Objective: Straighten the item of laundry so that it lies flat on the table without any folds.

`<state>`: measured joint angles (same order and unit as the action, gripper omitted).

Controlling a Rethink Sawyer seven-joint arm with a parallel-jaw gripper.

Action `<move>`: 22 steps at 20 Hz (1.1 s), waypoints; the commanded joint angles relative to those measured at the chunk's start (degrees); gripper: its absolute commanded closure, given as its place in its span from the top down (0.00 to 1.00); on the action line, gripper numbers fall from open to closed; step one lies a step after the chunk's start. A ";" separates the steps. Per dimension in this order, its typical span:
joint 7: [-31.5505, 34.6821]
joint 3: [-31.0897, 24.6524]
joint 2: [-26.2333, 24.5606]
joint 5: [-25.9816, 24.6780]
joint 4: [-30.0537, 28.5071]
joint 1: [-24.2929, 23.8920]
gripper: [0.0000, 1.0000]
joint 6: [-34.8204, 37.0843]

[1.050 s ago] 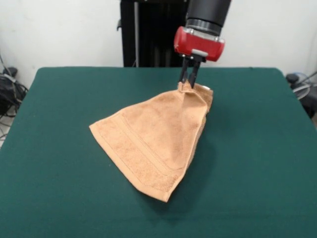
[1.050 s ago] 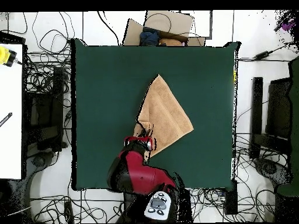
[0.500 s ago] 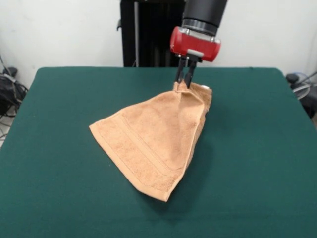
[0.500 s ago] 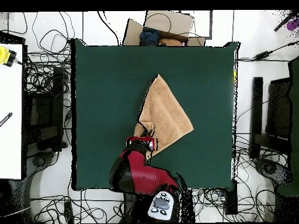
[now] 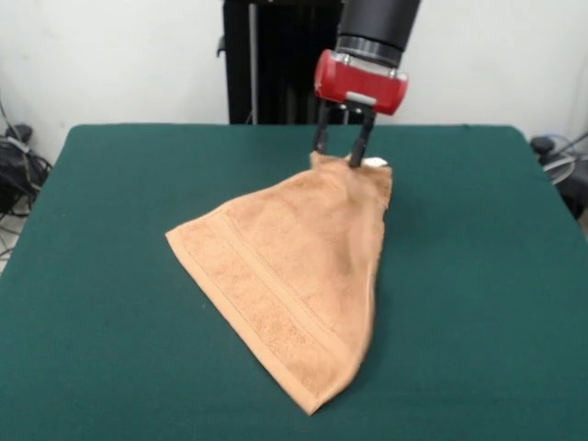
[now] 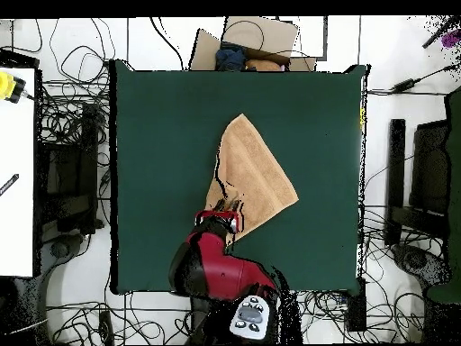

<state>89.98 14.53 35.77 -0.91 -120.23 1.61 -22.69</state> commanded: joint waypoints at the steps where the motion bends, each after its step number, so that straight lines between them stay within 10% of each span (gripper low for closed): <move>1: 14.66 -6.53 -1.09 0.66 -3.23 -2.70 1.00 3.91; 22: 11.22 -11.40 -3.97 -4.72 0.96 -10.48 1.00 4.75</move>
<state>89.98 12.26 36.32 -2.44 -120.16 -4.77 -22.69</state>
